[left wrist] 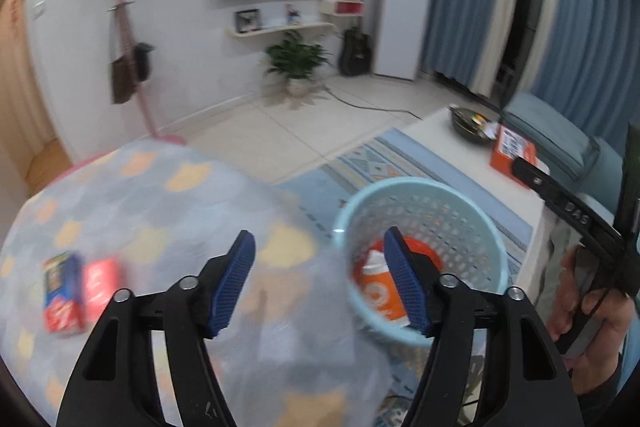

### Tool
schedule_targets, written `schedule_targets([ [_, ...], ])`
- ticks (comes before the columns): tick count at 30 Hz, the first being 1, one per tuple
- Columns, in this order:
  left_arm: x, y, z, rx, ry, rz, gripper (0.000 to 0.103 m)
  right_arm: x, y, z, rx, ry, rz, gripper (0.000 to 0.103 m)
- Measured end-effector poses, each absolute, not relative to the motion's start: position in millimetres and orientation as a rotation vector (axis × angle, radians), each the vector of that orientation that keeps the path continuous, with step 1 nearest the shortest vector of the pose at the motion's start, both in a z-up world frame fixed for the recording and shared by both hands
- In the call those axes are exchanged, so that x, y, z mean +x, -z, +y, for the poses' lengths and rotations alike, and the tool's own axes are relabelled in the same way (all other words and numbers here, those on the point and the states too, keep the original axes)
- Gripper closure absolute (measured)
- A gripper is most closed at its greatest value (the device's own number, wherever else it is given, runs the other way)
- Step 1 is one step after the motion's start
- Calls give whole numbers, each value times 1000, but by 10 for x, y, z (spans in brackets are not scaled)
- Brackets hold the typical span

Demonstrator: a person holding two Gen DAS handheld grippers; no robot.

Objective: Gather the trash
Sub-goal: 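Carry cup and pink bottle over the basket and open both tools, then return to the table and grasp the red cigarette box with the left tool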

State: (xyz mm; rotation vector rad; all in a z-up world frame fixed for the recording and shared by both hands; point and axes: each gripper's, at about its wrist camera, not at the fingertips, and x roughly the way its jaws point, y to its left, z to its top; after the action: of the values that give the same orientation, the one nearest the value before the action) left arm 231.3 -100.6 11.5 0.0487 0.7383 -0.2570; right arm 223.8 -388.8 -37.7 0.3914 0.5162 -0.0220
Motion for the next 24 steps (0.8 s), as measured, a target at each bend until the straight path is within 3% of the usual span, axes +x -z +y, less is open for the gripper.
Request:
schedule_targets([
  [16, 1890, -12, 863, -37, -159, 772, 34, 1848, 299, -2154, 275, -293, 621, 36],
  [24, 2283, 16, 1110, -108, -167, 771, 34, 1753, 89, -1537, 191, -384, 616, 36],
])
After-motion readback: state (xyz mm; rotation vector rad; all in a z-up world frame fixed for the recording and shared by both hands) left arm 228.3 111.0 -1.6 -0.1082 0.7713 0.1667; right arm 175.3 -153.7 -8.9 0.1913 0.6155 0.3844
